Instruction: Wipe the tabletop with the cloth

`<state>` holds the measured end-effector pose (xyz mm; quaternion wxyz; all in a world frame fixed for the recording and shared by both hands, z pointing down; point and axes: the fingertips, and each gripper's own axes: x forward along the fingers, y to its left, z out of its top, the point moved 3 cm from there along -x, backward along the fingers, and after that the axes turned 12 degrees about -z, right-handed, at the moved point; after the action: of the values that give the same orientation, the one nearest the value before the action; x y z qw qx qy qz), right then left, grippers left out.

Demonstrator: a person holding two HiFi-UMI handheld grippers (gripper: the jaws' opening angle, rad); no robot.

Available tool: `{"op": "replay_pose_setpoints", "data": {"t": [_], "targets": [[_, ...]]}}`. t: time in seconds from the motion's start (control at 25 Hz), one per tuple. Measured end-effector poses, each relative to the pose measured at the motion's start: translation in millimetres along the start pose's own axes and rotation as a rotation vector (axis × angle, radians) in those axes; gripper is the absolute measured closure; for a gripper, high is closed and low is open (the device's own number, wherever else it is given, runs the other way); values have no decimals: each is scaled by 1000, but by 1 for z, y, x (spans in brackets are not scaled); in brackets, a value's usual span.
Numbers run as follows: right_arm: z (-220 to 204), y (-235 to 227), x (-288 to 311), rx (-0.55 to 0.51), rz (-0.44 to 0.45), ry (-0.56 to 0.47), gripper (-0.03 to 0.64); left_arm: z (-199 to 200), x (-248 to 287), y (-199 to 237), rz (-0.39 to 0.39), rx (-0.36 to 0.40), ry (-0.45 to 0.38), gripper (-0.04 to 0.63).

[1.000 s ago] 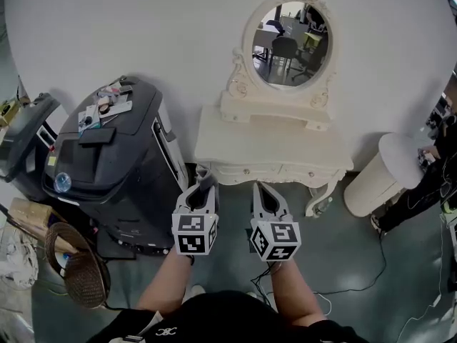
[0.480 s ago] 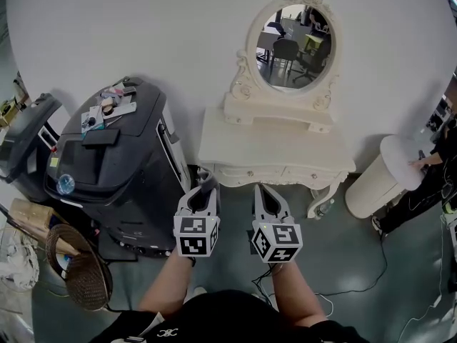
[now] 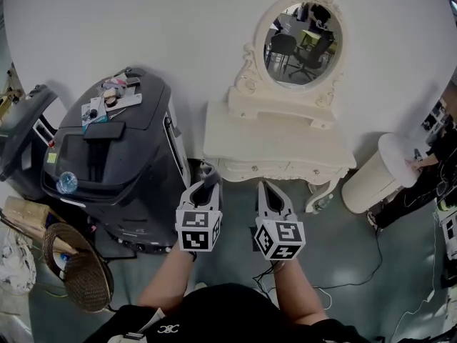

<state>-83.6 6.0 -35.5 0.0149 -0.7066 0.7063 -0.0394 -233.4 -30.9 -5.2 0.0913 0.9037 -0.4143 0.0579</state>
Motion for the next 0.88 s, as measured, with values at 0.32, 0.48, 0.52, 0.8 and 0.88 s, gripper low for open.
{"op": "replay_pose_setpoints", "data": {"t": [0.32, 0.48, 0.52, 0.8, 0.88], "targets": [[-21, 32, 6, -30, -45, 49, 609, -29, -7, 42, -21, -62, 38, 532], [-35, 40, 3, -34, -66, 81, 609, -51, -4, 52, -36, -91, 80, 532], [-38, 41, 3, -36, -71, 91, 609, -55, -3, 54, -41, -97, 89, 532], [-52, 42, 8, -44, -80, 135, 609, -76, 4, 66, -40, -133, 130, 532], [-56, 40, 13, -44, -75, 143, 609, -79, 12, 68, -42, -122, 142, 532]]}}
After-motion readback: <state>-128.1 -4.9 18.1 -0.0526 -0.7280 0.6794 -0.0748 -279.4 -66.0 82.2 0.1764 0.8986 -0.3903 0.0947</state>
